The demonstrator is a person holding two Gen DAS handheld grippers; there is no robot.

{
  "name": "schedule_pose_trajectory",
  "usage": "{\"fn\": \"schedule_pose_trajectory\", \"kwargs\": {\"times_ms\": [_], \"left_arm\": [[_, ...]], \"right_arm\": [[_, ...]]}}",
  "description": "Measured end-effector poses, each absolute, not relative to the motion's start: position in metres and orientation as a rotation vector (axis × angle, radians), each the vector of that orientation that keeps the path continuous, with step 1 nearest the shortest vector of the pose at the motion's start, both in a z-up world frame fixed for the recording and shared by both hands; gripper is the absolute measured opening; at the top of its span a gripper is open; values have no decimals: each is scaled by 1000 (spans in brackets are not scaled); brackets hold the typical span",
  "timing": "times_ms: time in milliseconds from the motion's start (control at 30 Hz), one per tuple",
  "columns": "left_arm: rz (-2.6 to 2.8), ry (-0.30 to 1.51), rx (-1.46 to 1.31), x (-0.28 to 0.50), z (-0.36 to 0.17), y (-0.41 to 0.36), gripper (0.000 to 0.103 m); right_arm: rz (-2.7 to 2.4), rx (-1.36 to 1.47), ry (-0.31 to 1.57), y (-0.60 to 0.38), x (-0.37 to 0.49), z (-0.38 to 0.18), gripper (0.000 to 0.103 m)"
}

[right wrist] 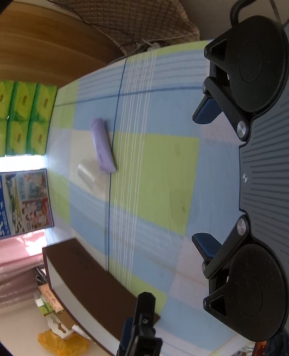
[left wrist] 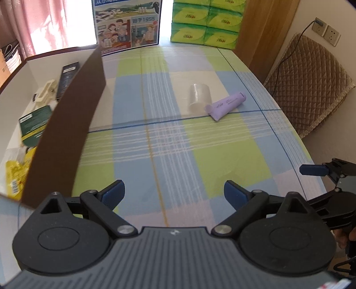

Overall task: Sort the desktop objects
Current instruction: 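Withdraw both tools from the box toward the cup and lavender tube, then grasp the clear plastic cup with the left tool while the right tool grasps the lavender tube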

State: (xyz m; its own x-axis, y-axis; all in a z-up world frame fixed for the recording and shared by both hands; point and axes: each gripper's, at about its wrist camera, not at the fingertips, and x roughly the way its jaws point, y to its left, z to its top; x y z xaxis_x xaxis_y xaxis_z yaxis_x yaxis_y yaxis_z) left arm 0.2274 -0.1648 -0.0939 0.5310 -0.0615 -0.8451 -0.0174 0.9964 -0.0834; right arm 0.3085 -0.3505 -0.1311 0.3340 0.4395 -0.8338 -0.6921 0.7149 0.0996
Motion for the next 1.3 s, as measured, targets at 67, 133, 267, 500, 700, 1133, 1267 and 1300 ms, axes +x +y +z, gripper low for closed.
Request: {"fn": "schedule_pose_trajectory", "kwargs": {"times_ms": [67,133,267,500,700,1133,1267,1300], "left_arm": [[-27,1011,-82,239,-98,-170,94],[-26,1013,-73,252,-103,-175,94],[-36,1020,-50,279,-113,-184,93],[-55,1022,-22,324,-124,-191,93],[-94,1046,-4,366,-140,-199,93],[-141,1066,17,444,-167,-213,86],[-136,1085,23,459,-180,-213,75],[-133,1089,16,462,-183,-212,74]], "right_arm": [[750,-292,978,-351,321,-134,101],[753,-292,972,-349,335,-136,101],[775,-305,946,-342,360,-141,101],[812,-320,896,-325,399,-150,101],[800,-293,913,-318,431,-162,101],[815,-282,900,-302,481,-174,101],[822,-272,897,-302,486,-176,101],[825,-268,895,-302,486,-176,101]]}}
